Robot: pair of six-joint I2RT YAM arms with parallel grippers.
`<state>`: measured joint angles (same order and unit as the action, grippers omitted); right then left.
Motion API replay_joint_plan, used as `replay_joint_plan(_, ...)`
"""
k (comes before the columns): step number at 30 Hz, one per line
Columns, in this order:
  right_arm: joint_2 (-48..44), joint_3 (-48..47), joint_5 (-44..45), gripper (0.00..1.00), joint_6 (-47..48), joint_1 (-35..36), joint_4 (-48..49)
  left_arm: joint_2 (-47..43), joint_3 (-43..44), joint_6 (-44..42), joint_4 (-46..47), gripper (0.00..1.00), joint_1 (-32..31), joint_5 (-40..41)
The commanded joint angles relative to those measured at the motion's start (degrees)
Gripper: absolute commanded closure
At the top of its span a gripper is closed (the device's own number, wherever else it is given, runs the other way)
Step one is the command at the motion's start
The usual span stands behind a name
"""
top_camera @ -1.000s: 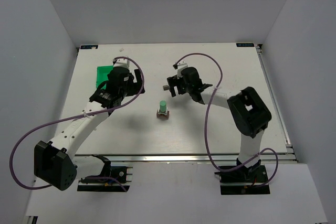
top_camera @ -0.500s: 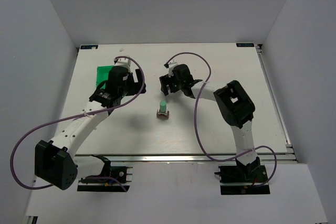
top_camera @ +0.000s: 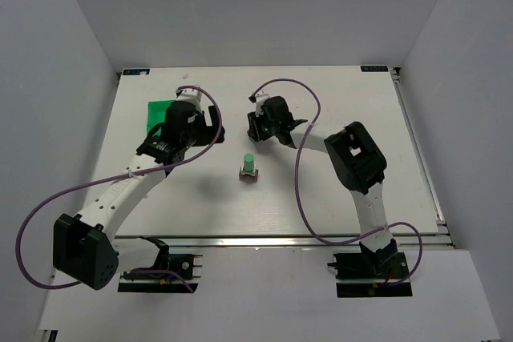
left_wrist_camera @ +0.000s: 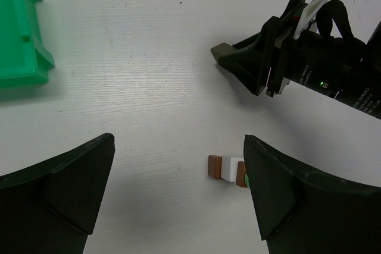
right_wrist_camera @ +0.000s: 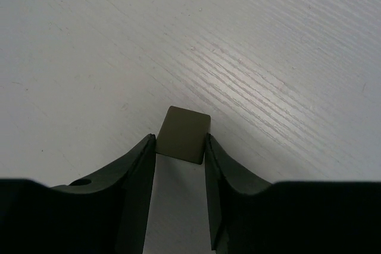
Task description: Build the wood block tower
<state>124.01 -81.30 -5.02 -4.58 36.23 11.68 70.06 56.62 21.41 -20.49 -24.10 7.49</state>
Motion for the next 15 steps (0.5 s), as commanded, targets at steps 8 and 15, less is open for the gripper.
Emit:
replay_joint_plan(8, -7.44, 3.77, -1.23, 0.84, 3.16, -1.51, 3.78, -1.42, 1.56, -0.58, -1.03, 0.02, -0.07, -4.92)
replay_joint_plan(15, -24.4, 16.68, -5.6, 0.85, 10.46, -4.5, 8.44, -4.05, 2.62, 1.53, -0.87, 0.02, -0.69, -13.79)
